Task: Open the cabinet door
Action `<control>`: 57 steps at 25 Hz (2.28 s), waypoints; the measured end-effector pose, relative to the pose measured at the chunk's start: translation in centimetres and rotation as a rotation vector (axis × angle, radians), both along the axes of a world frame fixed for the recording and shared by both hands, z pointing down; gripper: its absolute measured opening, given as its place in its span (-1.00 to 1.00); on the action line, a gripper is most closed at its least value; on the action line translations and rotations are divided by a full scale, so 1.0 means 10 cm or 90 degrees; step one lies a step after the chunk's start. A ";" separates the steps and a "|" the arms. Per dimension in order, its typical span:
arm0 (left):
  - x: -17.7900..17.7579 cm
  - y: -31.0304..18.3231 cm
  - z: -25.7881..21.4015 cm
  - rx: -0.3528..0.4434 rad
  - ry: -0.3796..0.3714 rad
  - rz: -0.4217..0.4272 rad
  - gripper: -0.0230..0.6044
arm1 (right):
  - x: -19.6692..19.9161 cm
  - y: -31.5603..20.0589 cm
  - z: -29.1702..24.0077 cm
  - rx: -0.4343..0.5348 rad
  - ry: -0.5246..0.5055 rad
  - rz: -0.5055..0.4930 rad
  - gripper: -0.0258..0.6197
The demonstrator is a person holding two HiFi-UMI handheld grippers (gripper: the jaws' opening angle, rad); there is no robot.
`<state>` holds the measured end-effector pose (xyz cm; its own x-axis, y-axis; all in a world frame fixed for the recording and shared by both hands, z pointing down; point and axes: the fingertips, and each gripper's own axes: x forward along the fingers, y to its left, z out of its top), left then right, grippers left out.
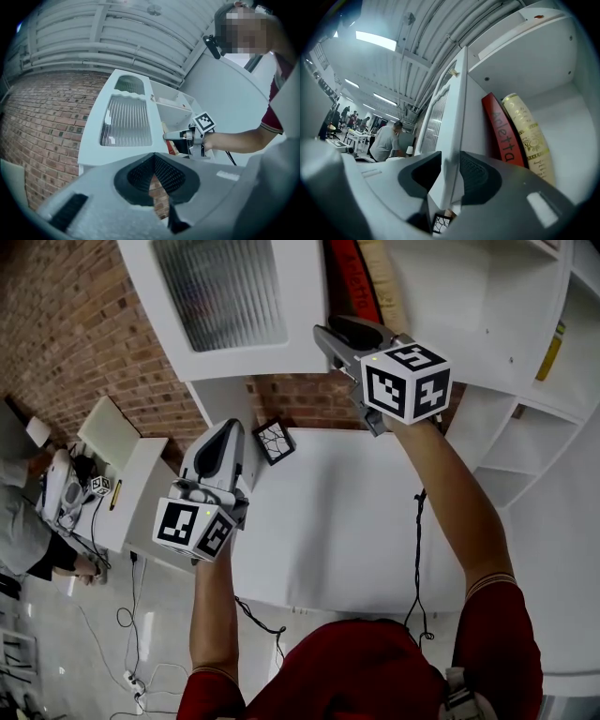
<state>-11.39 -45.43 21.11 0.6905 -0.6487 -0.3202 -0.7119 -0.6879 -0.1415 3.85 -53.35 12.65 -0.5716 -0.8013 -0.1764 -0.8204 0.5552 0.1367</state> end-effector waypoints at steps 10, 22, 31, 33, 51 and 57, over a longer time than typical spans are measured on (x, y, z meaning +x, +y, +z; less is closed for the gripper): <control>0.04 -0.01 0.06 -0.004 -0.001 0.001 -0.93 | 0.00 -0.05 0.04 -0.006 0.005 0.020 -0.58; 0.11 0.18 0.13 -0.015 0.006 -0.017 -0.93 | -0.10 0.24 0.07 0.005 -0.025 -0.056 -0.64; 0.19 0.47 0.11 -0.011 0.020 -0.072 -0.93 | -0.25 0.61 0.07 0.041 -0.014 -0.116 -0.71; 0.19 0.53 0.12 -0.013 0.018 -0.084 -0.93 | -0.32 0.73 0.07 0.054 -0.015 -0.130 -0.71; -0.70 1.04 0.14 -0.008 0.029 -0.027 -0.93 | -1.12 1.53 0.05 0.106 -0.055 -0.057 -0.73; -0.98 1.12 0.16 -0.007 0.033 0.006 -0.93 | -1.54 1.78 0.04 0.126 -0.044 -0.052 -0.73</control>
